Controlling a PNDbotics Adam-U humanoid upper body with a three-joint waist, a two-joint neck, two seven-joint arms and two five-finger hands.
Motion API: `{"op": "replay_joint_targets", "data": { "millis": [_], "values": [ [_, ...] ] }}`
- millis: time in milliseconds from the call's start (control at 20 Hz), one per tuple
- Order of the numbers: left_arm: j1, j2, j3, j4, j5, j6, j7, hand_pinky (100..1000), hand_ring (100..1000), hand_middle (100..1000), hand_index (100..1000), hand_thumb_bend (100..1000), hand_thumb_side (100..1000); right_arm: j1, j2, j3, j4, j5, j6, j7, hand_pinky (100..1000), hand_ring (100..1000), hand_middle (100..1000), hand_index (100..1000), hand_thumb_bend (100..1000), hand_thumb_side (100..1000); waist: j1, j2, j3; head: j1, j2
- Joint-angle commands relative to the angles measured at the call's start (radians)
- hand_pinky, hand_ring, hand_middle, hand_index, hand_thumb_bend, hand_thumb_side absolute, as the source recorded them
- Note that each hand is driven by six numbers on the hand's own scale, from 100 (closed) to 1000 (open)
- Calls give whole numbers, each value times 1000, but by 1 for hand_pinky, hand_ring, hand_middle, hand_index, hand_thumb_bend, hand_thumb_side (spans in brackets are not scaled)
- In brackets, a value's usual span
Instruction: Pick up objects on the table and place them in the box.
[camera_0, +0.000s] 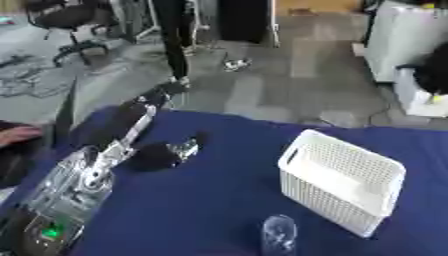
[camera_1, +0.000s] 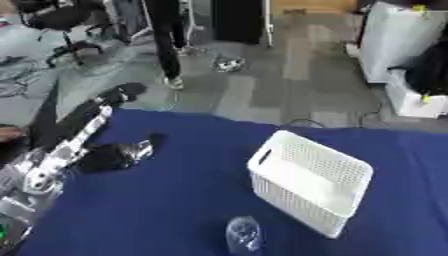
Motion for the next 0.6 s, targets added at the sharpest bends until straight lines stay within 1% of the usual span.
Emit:
{"op": "replay_joint_targets", "data": {
  "millis": [50, 400, 600],
  "values": [
    [-12, 17, 10, -6, 7, 0, -8, 1000, 914, 943, 980, 398, 748, -7, -16, -7, -12, -7, -1, 1, 566, 602, 599, 712, 144, 795, 0, -8, 0, 5, 14],
    [-21, 16, -4, 1, 22, -12, -25, 1000, 910, 939, 977, 399, 752, -9, -13, -8, -12, -7, 1, 2, 566, 602, 600, 712, 142, 794, 1, -4, -1, -1, -2],
    [-32, 10, -18, 6, 33, -37, -32, 1000, 906, 934, 973, 405, 752, -10, -13, -6, -12, -8, -1, 3, 566, 602, 599, 712, 139, 796, 3, -3, -3, -2, 5]
  ]
}}
